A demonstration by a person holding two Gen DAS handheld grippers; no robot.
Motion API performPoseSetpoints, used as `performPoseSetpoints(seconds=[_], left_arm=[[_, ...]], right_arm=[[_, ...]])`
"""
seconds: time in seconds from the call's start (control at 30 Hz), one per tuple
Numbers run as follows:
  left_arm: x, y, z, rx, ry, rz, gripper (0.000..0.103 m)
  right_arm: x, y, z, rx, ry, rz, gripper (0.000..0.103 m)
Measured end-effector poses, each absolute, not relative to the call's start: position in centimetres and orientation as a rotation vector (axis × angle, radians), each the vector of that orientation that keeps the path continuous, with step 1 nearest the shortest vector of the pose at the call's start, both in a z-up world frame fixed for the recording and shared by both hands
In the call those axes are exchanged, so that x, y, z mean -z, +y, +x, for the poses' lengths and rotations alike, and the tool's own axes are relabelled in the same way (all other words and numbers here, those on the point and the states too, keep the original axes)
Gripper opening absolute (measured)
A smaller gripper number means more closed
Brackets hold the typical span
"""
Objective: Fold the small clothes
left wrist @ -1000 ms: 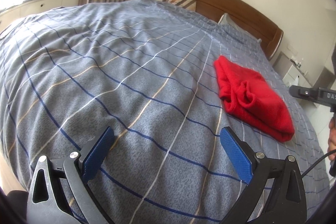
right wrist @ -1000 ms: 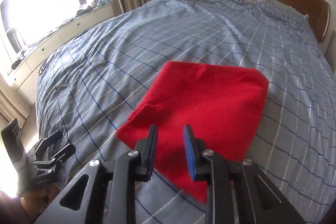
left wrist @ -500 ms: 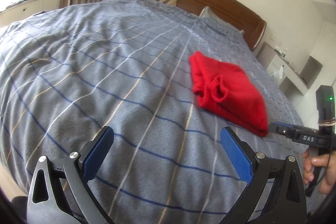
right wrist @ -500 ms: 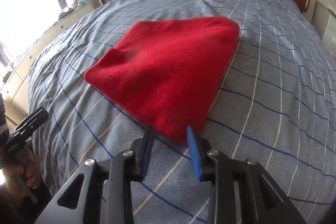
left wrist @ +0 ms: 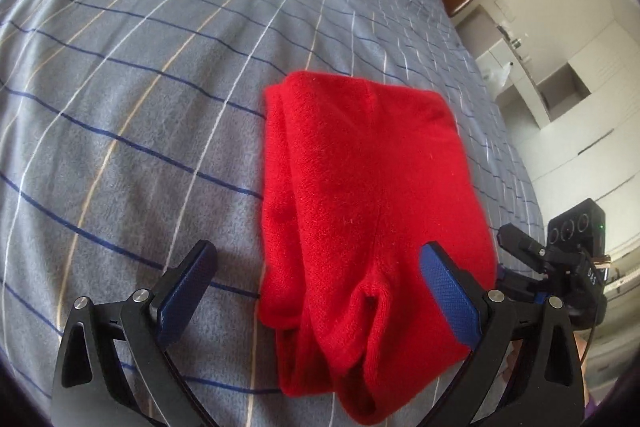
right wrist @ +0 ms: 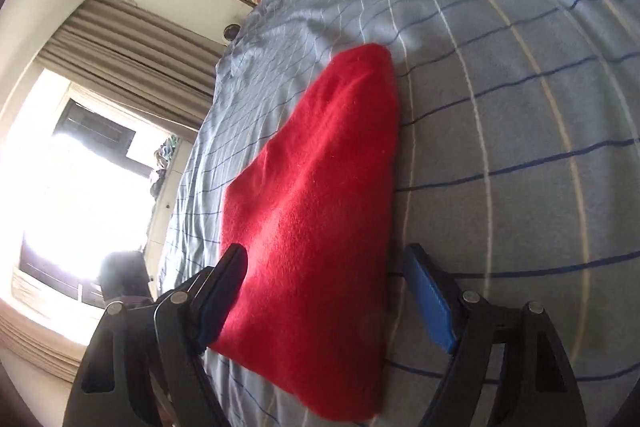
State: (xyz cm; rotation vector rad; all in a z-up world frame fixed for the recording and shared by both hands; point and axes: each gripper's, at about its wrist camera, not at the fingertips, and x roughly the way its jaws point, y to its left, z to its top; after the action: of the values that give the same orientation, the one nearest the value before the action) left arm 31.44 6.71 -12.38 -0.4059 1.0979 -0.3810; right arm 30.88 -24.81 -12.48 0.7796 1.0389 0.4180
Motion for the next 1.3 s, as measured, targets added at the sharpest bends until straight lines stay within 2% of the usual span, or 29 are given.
performPoseSetpoints(seconds=[0.07, 0.1, 0.13, 0.17, 0.23, 0.33, 0.47, 0.63, 0.7, 0.73, 0.77, 0.8, 0.9, 0.93, 0.97, 1.0, 1.03, 1.07, 1.1, 1.2, 1.3], left_arm=[[12.5, 6.2, 31.5, 0.387, 1.106, -0.402, 0.101], [12.4, 5.8, 31.4, 0.401, 1.099, -0.389, 0.094], [12.4, 5.2, 31.3, 0.4, 1.099, -0.352, 0.076], [12.6, 4.6, 31.3, 0.396, 1.116, -0.305, 0.026], [12.7, 4.2, 31.1, 0.375, 1.11, -0.294, 0.024], [10.7, 3.9, 30.7, 0.352, 1.062, -0.27, 0.021], [5.4, 3.8, 30.5, 0.395, 0.937, -0.251, 0.021], [0.1, 3.4, 31.0, 0.462, 0.822, -0.29, 0.022], [0.9, 2.6, 31.1, 0.473, 0.846, -0.275, 0.031], [2.2, 2.1, 31.2, 0.469, 0.887, -0.258, 0.037], [3.8, 1.8, 30.9, 0.458, 0.932, -0.236, 0.047], [5.8, 1.5, 30.4, 0.436, 0.98, -0.201, 0.053], [9.8, 1.3, 26.7, 0.351, 1.039, -0.062, 0.055], [10.2, 1.6, 24.9, 0.34, 1.022, -0.033, 0.057], [10.2, 1.8, 23.1, 0.33, 0.998, -0.011, 0.066], [10.0, 2.1, 21.3, 0.313, 0.969, 0.012, 0.078], [9.5, 2.2, 19.7, 0.29, 0.936, 0.036, 0.085], [8.8, 2.2, 18.2, 0.267, 0.895, 0.059, 0.097], [8.0, 2.2, 16.7, 0.241, 0.846, 0.082, 0.102], [5.8, 1.4, 14.0, 0.154, 0.763, 0.138, 0.102], [4.1, 0.9, 12.6, 0.094, 0.753, 0.136, 0.102]], right_arm=[[14.0, -23.3, 32.0, -0.41, 1.092, 0.797, 0.077], [14.0, -22.4, 32.3, -0.406, 1.097, 0.74, 0.065], [13.5, -21.2, 32.7, -0.4, 1.102, 0.645, 0.051], [12.9, -20.0, 32.8, -0.371, 1.105, 0.528, 0.046], [11.1, -17.5, 32.6, -0.322, 1.069, 0.29, 0.036], [8.3, -13.2, 31.4, -0.269, 0.965, -0.028, 0.033], [3.5, -11.7, 30.3, -0.282, 0.81, -0.129, 0.033], [-3.1, -13.6, 30.1, -0.284, 0.67, -0.098, 0.034], [-3.8, -14.6, 30.7, -0.288, 0.673, -0.059, 0.035], [-3.3, -15.3, 30.9, -0.293, 0.698, -0.034, 0.038], [-2.4, -15.9, 31.0, -0.293, 0.734, -0.009, 0.041], [-0.9, -16.7, 30.9, -0.287, 0.778, 0.015, 0.047], [5.4, -20.0, 29.1, -0.248, 0.981, 0.066, 0.055], [7.0, -21.3, 27.9, -0.225, 1.02, 0.076, 0.06], [8.0, -22.2, 26.3, -0.2, 1.029, 0.077, 0.064], [8.5, -23.2, 24.6, -0.187, 1.025, 0.081, 0.073], [8.6, -23.9, 22.8, -0.178, 1.012, 0.083, 0.081], [8.4, -24.3, 21.1, -0.166, 0.994, 0.072, 0.084], [8.0, -24.4, 19.6, -0.159, 0.976, 0.054, 0.087], [6.1, -24.1, 16.0, -0.167, 0.922, -0.007, 0.096], [4.1, -23.6, 13.1, -0.146, 0.876, -0.047, 0.098]])
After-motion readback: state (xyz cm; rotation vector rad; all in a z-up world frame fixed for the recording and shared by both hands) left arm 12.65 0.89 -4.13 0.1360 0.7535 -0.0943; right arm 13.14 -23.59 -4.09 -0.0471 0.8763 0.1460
